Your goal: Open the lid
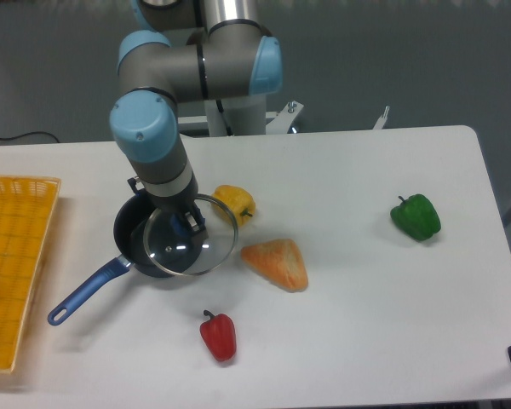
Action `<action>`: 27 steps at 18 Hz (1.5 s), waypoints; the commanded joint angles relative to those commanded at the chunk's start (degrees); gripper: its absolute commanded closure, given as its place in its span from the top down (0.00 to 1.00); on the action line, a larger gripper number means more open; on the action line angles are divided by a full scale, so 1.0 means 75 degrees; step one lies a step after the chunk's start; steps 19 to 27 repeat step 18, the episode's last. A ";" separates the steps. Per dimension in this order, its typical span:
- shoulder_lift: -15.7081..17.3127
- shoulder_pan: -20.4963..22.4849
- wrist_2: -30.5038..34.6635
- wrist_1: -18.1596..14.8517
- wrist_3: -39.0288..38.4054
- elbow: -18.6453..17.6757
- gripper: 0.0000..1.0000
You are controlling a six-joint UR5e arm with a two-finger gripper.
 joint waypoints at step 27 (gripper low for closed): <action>0.0011 0.0246 0.0012 -0.0012 0.0047 -0.0082 0.58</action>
